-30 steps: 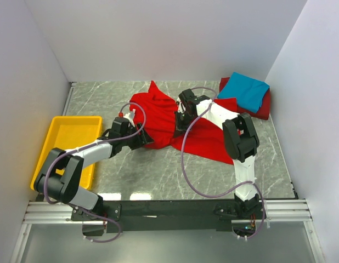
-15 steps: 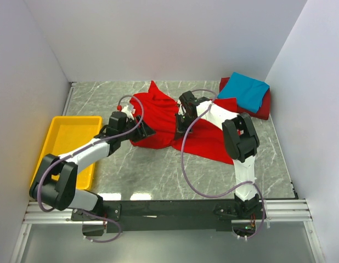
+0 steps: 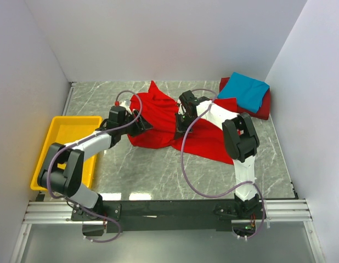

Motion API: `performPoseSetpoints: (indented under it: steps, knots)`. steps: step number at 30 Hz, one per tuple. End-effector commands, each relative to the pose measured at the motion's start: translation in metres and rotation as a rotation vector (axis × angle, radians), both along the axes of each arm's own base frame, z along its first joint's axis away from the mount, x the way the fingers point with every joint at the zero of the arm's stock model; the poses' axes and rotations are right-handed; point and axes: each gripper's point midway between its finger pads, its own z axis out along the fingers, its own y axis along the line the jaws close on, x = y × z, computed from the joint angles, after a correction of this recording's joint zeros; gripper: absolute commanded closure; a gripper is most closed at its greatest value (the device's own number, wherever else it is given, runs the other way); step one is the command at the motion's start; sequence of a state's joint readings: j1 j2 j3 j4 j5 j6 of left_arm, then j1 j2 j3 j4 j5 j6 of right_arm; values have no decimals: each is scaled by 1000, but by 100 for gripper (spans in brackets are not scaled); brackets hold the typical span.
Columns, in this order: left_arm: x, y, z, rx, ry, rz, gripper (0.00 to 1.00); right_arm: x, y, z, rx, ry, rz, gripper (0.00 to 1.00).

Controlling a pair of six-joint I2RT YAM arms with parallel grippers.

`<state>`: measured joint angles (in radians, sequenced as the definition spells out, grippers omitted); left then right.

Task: Fold and stack the t-shirts
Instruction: Fold the tshirt

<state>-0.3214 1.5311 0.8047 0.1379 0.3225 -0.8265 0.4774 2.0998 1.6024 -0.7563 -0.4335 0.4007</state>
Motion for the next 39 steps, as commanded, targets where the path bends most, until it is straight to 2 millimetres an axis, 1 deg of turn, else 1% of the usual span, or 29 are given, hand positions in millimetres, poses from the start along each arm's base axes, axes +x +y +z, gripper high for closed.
performPoseSetpoints:
  steps: [1, 2, 4, 5, 7, 8, 10, 11, 13, 16, 17, 21, 22, 25, 32, 34, 39]
  knots:
    - [-1, 13, 13, 87, -53, 9, 40, 12, 5, 23, 39, -47, -7, 100]
    - [-9, 16, 10, 94, -50, 3, 39, 12, 5, 22, 39, -43, -7, 100]
    - [-17, 17, 7, 90, -45, -5, 39, 11, 6, 22, 41, -43, -6, 100]
    - [-25, 19, 2, 89, -36, -6, 39, 12, 5, 21, 42, -42, -7, 100]
    - [-30, 20, 0, 82, -37, -6, 39, 10, 6, 20, 47, -37, -5, 100]
    - [-37, 22, -8, 86, -19, -5, 39, 10, 7, 20, 48, -36, -5, 100]
    - [-40, 22, -11, 81, -18, -10, 40, 9, 6, 19, 48, -31, -5, 100]
    - [-45, 22, -17, 80, -5, -15, 40, 9, 6, 19, 50, -32, -8, 100]
    - [-47, 22, -21, 76, -1, -19, 41, 8, 6, 19, 51, -31, -9, 100]
    - [-44, 22, -26, 83, 0, -16, 42, 7, 6, 19, 51, -33, -8, 100]
    - [-38, 22, -22, 88, -12, -13, 42, 7, 6, 19, 51, -33, -8, 100]
    - [-25, 20, -26, 134, -12, -11, 43, 6, 5, 19, 50, -31, -8, 100]
    - [-24, 19, -33, 151, 7, -16, 44, 6, 5, 19, 49, -29, -8, 100]
    - [-18, 19, -38, 188, 15, -16, 46, 6, 4, 19, 46, -31, -9, 100]
    - [-15, 21, -47, 229, 36, 3, 53, 6, 4, 17, 40, -26, -3, 100]
    - [-17, 22, -51, 252, 59, 8, 55, 7, 4, 17, 39, -28, -2, 100]
    - [-23, 20, -57, 265, 78, 5, 56, 7, 4, 16, 37, -24, -2, 100]
